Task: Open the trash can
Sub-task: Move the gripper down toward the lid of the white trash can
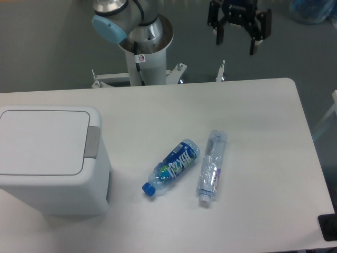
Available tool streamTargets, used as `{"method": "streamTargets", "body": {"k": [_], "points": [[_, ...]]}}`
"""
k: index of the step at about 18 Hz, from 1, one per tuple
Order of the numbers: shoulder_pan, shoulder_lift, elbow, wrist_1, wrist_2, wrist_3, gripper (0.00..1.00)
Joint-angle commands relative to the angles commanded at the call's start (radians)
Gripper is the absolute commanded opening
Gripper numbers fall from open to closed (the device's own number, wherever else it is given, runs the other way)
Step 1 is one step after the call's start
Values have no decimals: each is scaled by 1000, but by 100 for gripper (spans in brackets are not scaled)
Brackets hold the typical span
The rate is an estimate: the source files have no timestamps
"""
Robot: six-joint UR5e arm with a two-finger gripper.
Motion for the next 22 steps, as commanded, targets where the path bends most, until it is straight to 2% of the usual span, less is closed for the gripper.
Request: {"method": "streamTargets", "body": {"k": [8,10,12,16,21,22], "points": [[-5,-5,-2,-6,-6,-5,100],[-17,-5,-2,-9,-11,-46,100],[-47,-5,-2,-9,-34,-153,100],[-138,-34,12,-3,-83,-455,100],[-285,-63,11,87,-162,-846,100],[-314,-72,11,115,-214,-955,100]]}}
